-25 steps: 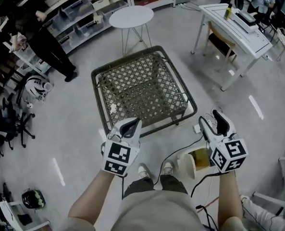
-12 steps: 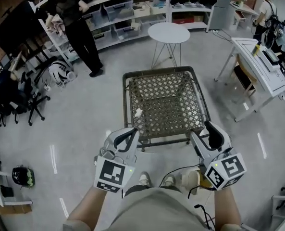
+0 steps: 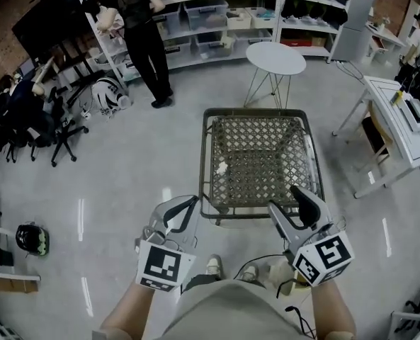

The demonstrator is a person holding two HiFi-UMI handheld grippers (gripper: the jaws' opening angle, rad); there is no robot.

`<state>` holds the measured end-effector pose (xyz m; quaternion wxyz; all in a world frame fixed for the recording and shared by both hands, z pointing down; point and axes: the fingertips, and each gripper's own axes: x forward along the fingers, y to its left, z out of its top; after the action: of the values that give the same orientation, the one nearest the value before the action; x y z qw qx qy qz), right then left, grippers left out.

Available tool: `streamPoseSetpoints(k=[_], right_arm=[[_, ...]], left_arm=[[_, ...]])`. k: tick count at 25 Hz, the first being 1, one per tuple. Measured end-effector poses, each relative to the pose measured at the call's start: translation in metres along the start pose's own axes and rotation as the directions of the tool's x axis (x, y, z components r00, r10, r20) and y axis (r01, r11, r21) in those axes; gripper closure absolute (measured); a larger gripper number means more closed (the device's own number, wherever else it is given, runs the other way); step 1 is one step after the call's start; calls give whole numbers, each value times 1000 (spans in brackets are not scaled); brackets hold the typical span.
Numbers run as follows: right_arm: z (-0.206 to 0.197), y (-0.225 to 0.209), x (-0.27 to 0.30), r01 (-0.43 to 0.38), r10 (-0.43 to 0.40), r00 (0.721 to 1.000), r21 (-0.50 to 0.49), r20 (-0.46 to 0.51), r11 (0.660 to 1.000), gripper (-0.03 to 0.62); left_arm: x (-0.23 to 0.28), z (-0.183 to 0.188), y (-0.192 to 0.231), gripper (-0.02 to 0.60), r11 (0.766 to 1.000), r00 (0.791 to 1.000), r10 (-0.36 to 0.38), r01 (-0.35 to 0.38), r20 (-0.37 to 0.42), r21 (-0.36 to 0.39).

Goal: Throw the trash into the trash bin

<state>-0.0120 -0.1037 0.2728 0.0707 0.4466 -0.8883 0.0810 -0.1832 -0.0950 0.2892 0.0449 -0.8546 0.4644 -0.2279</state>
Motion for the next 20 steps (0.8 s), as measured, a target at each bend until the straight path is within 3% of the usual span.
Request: streamPoseSetpoints(k=[11, 17, 20], right_arm=[[2, -4, 61, -39, 39, 999, -27, -16, 999, 353], [-2, -11, 119, -49, 49, 998, -19, -28, 999, 353], [-13, -18, 152, -54, 53, 997, -30, -51, 998, 353]], left_arm=[[19, -11, 43, 578, 995, 998, 68, -67, 10, -79], [48, -29, 76, 578, 974, 995, 97, -92, 11, -206], [65, -42, 92, 578, 970, 992, 122, -121, -8, -212]])
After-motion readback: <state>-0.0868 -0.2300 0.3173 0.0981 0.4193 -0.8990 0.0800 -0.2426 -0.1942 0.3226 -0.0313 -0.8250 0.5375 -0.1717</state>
